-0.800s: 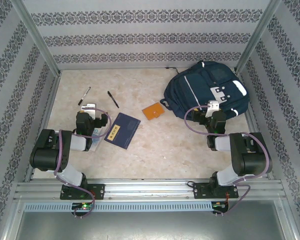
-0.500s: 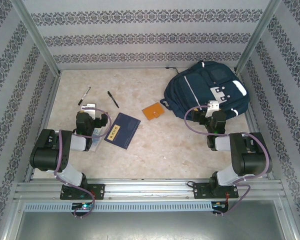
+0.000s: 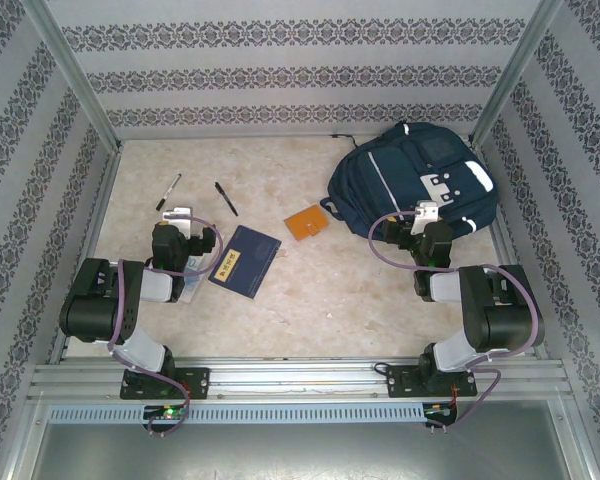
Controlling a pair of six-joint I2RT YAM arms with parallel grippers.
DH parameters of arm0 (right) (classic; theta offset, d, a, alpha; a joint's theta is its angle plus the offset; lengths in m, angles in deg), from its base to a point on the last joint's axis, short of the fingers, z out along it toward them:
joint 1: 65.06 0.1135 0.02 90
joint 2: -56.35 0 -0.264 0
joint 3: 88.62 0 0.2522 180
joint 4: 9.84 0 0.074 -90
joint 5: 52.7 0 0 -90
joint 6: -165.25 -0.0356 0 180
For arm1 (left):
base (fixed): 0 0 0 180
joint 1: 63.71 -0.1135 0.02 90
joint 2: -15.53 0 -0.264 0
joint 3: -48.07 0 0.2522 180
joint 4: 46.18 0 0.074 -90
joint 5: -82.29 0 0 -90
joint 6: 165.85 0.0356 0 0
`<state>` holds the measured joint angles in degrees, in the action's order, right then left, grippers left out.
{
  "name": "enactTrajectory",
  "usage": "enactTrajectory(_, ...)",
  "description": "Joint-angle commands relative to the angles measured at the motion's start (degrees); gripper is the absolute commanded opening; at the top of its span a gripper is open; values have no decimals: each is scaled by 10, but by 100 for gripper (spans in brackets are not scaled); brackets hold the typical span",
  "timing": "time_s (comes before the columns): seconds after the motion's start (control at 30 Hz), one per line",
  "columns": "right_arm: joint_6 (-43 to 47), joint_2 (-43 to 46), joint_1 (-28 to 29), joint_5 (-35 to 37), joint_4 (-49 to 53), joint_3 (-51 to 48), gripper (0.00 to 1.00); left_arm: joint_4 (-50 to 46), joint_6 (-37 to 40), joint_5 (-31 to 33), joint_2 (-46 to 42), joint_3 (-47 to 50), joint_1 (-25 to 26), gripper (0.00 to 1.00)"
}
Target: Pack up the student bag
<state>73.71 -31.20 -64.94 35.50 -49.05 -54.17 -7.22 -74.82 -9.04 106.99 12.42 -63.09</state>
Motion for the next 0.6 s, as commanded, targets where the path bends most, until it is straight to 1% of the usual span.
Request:
enactTrajectory(0.0, -6, -1, -1, 6, -12, 9, 98, 9, -6, -7, -2, -7, -8, 100)
enactTrajectory(0.23, -7, 0, -2, 5, -12, 9, 98, 10, -8, -8, -2, -6, -8, 100)
enactTrajectory(0.37, -10, 0, -2, 11, -12, 9, 98, 28, -16, 21, -2, 2, -8, 100)
enactTrajectory(0.4, -10, 0, -3, 13, -12, 8, 98, 37, -10, 2, -4, 10, -8, 100)
enactTrajectory(0.43, -13, 1, -3, 20, -12, 8, 98, 67, 2, -36, -9, 27, -8, 99)
enactTrajectory(0.47, -16, 2, -3, 30, -13, 8, 98, 86, 1, -40, -12, 38, -8, 100)
enactTrajectory(0.53, -29, 12, -2, 67, -12, 5, 98, 84, -11, 0, -39, 46, -8, 99)
enactTrajectory(0.57, -34, 28, -1, 90, -7, -2, 98, 52, -9, -2, -65, 43, -8, 100)
